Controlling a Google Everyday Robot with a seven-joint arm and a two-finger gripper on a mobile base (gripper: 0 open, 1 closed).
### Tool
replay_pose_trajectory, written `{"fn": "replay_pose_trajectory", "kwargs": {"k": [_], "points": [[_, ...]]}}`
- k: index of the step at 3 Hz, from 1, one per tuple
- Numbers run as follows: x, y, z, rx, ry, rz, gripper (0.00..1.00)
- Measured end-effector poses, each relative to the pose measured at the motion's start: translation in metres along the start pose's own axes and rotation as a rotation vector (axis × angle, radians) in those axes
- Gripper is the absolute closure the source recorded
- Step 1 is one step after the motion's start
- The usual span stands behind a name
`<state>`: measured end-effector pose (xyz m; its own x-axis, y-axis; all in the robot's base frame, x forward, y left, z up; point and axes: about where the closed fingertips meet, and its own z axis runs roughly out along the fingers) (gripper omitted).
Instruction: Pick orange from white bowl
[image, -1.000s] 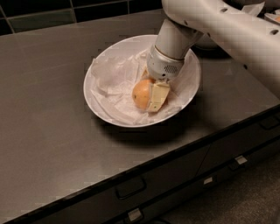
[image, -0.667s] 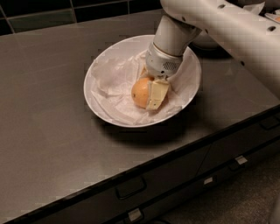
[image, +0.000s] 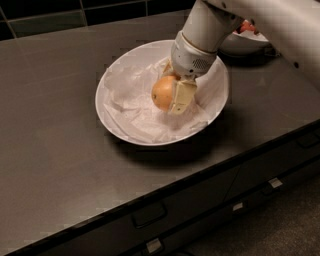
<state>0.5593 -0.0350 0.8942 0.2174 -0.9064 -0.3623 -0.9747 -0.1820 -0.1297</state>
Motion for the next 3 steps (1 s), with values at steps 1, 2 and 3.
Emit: {"fn": "replay_pose_trajectory", "kwargs": {"k": [1,2,3], "points": [[-0.003,0.0,-0.015,0.053,-0.003,-0.005,1.0],[-0.008,0.003,-0.035,0.103,-0.01,-0.023,1.0],[-0.008,0.003,-0.035,0.104,-0.01,-0.023,1.0]]}}
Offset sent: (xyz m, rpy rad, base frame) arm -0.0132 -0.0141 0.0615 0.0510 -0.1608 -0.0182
